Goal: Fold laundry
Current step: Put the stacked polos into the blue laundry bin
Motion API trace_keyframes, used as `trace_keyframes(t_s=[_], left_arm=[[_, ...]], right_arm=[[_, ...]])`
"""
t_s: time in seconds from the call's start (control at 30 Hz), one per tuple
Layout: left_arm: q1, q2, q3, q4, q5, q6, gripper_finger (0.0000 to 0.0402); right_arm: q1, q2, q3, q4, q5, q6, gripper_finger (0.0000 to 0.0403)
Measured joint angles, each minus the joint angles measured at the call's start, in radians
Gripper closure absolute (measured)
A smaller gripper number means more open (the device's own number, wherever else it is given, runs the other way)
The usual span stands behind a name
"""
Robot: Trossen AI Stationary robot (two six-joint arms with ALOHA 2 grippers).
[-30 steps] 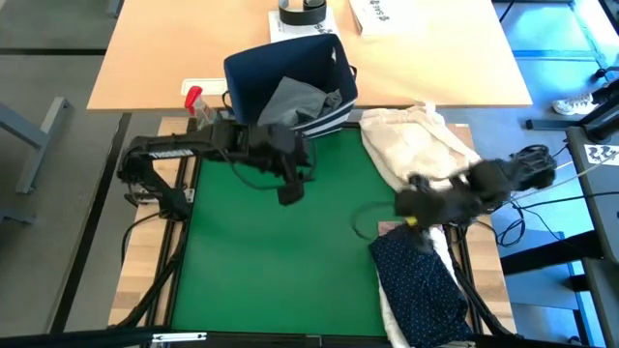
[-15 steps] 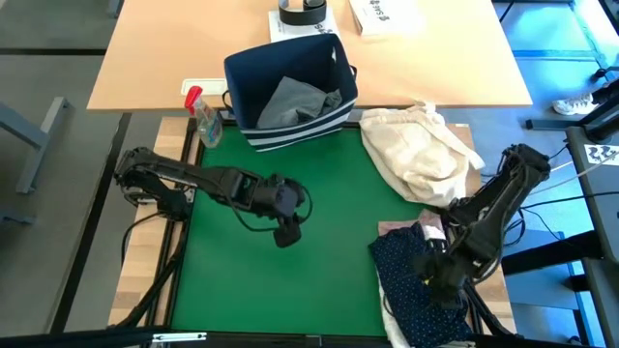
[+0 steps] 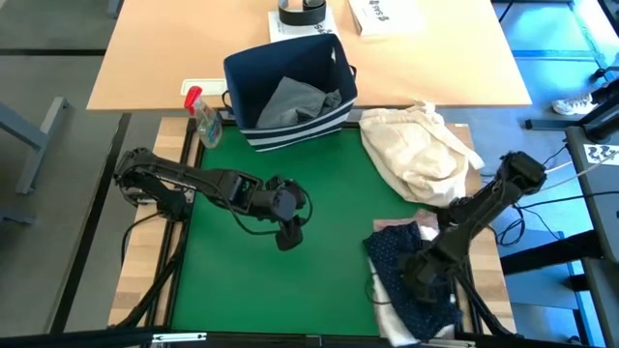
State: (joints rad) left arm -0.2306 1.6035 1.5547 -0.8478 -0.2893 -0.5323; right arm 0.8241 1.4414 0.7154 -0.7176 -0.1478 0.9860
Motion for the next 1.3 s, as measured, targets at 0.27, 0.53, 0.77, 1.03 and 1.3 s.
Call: trace_keyframes(t_s=[0.27, 0.53, 0.77, 1.03, 1.3], left_arm=[[0.0, 0.0, 0.0, 0.006, -0.031, -0.004, 0.0223], [0.0, 0.007, 0.0, 0.009, -0.045, -0.017, 0.0223], [0.0, 0.013, 0.0, 0.043, -0.041, -0.016, 0.0223], [0.027, 0.055, 0.0, 0.196, 0.025, 0.036, 0.0223], [0.098, 0.206, 0.0, 0.371, 0.289, 0.045, 0.0223]], right_arm=[[-0.244, 0.021, -0.009, 0.217, 0.244, -0.157, 0.0267], [-0.526, 0.087, -0.013, 0.538, 0.266, -0.363, 0.0267], [-0.583, 0.02, 0.073, 0.517, 0.087, -0.389, 0.0267], [-0.49, -0.316, 0.1, 0.156, 0.052, -0.205, 0.0267], [-0.29, -0.562, 0.052, -0.043, 0.349, 0.142, 0.0264]])
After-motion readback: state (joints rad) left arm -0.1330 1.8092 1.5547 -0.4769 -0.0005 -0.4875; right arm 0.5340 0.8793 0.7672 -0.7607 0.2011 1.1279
